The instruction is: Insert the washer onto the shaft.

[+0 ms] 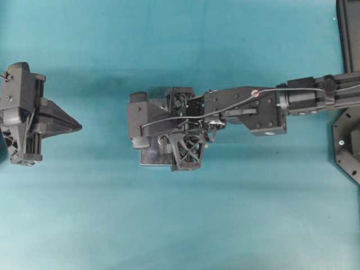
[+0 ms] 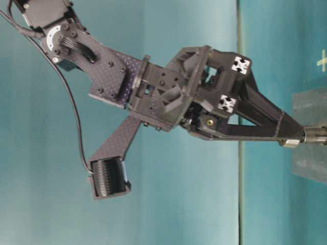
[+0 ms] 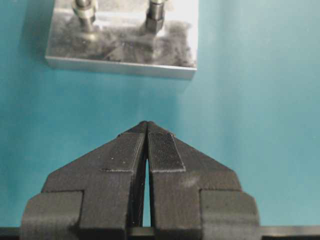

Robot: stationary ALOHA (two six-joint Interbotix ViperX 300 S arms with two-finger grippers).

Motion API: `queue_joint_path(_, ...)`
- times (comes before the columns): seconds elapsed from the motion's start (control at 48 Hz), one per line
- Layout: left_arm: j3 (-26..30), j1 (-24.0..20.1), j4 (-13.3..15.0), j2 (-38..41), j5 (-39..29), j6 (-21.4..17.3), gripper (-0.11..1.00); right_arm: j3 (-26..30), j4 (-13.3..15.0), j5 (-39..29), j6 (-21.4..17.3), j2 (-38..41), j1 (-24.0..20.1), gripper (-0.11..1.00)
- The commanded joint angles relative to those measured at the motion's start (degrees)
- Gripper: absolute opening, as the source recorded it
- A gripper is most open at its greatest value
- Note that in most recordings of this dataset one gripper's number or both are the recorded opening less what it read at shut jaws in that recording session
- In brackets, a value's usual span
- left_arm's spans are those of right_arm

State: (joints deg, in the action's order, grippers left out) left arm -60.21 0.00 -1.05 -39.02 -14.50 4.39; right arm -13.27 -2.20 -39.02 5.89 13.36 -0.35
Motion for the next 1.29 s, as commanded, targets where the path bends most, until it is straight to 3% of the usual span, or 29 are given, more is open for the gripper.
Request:
queue_joint_path(0.0,1.05,0.09,-0.18,-0.18,0.53,-0.09,0.0,1.32,-0.44,-0.09,0.7,-0.97,-0.35,0.34)
queue_joint_path(0.167,1.05,0.09,-0.18,-0.18,0.53,-0.09,0.0,1.41,-1.49,-0.26,0.7,-0.79,-0.26,0.35)
queue_joint_path(0.312,0.97,0.09,-0.18,-0.18,0.53,-0.09,0.0,1.85,-2.11,-0.44,0.7,-0.44,-0.26,0.7)
queue_joint_path(0.354,0.97,0.09,-0.18,-0.18,0.53,-0.09,0.0,2.02,-2.11,-0.7,0.7,-0.26,-0.26,0.74)
queue_joint_path(0.729,0.7,0.09,-0.18,-0.26,0.53,-0.09,0.0,4.04,-2.02,-1.32,0.7,2.9,1.49,0.7)
queue_joint_path(1.021,0.62,0.09,-0.18,-0.7,0.53,-0.09,0.0,4.39,-2.11,-5.89,0.7,2.72,-1.23,0.68)
queue_joint_path(1.271,0.44,0.09,-0.18,-1.05,0.53,-0.09,0.0,5.01,-2.02,-4.31,0.35,3.16,1.41,0.58)
